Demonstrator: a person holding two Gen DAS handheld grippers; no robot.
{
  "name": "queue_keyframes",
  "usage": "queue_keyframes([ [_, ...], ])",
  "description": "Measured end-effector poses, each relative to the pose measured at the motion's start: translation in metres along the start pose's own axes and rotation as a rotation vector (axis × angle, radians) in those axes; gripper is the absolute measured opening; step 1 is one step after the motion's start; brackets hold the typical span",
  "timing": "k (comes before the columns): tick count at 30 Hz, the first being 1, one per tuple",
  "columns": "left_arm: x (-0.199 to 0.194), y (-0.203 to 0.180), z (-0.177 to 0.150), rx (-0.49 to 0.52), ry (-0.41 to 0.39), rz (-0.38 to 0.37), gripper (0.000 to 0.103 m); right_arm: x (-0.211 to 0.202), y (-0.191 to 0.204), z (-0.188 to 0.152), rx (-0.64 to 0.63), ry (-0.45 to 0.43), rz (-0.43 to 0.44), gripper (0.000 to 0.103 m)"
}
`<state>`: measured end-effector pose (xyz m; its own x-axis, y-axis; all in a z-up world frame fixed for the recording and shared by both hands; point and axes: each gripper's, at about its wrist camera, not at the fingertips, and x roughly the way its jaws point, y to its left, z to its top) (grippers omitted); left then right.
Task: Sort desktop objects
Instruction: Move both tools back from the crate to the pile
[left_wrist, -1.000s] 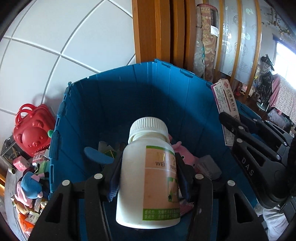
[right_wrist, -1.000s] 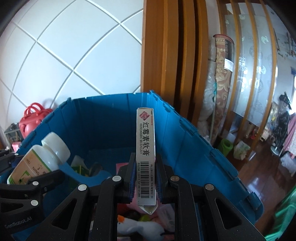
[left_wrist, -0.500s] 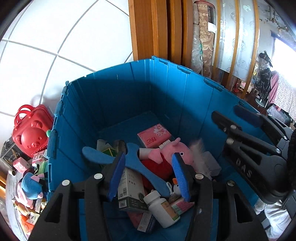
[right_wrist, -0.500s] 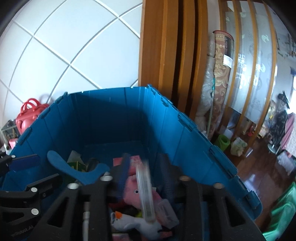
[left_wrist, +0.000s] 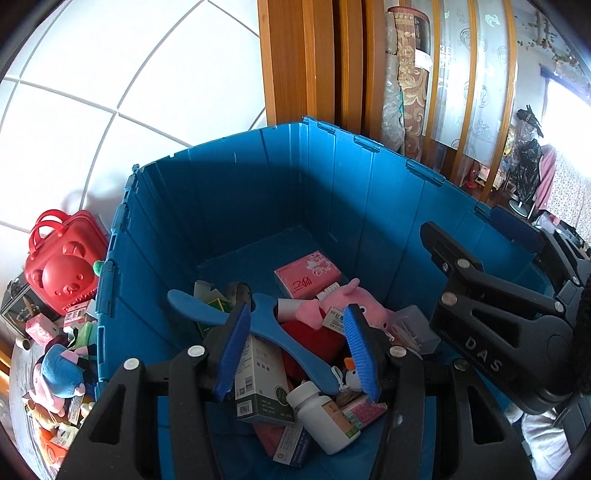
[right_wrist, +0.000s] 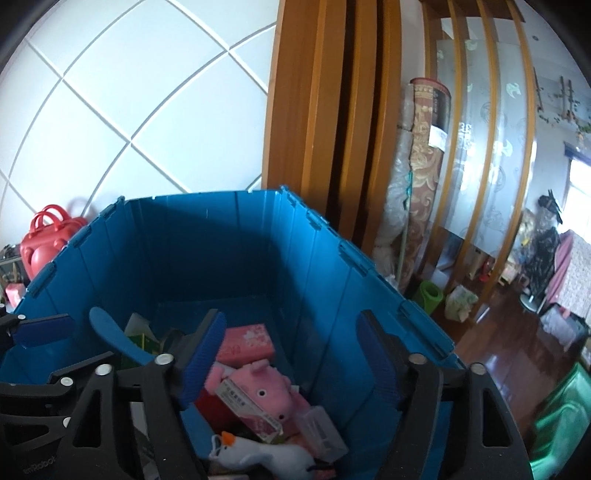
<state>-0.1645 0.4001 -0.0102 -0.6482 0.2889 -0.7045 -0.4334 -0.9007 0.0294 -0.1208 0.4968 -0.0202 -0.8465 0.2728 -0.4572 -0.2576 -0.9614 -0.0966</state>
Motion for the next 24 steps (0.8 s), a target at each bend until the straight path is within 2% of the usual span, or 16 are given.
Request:
queue_keyframes([
  [6, -0.007, 0.002, -0.002, -0.018, -0.045, 0.019, 0.052, -0.005, 0.000, -0.001, 0.015, -0.041, -0.033, 0.084],
  [8, -0.013, 0.005, -0.004, -0.035, -0.079, 0.030, 0.052, -0.005, -0.002, -0.002, 0.031, -0.042, -0.024, 0.089],
  [9, -0.017, 0.006, -0.005, -0.044, -0.101, 0.035, 0.052, -0.004, -0.001, -0.003, 0.029, -0.029, -0.018, 0.095],
  [12, -0.032, 0.015, -0.011, -0.078, -0.184, 0.046, 0.052, -0.006, 0.007, -0.003, -0.015, -0.038, -0.023, 0.103],
  [14, -0.044, 0.025, -0.018, -0.112, -0.221, 0.051, 0.052, -0.008, 0.011, -0.005, -0.030, -0.048, -0.036, 0.103],
  [20, -0.086, 0.064, -0.047, -0.163, -0.313, 0.120, 0.052, -0.025, 0.023, -0.006, -0.012, -0.062, 0.035, 0.103],
  [22, -0.095, 0.080, -0.057, -0.182, -0.320, 0.146, 0.060, -0.035, 0.033, -0.004, -0.022, -0.080, 0.065, 0.103],
  [23, -0.099, 0.089, -0.063, -0.190, -0.320, 0.164, 0.071, -0.044, 0.043, -0.003, -0.037, -0.098, 0.087, 0.103],
  [24, -0.102, 0.099, -0.071, -0.197, -0.318, 0.189, 0.075, -0.050, 0.052, -0.002, -0.050, -0.111, 0.107, 0.103],
])
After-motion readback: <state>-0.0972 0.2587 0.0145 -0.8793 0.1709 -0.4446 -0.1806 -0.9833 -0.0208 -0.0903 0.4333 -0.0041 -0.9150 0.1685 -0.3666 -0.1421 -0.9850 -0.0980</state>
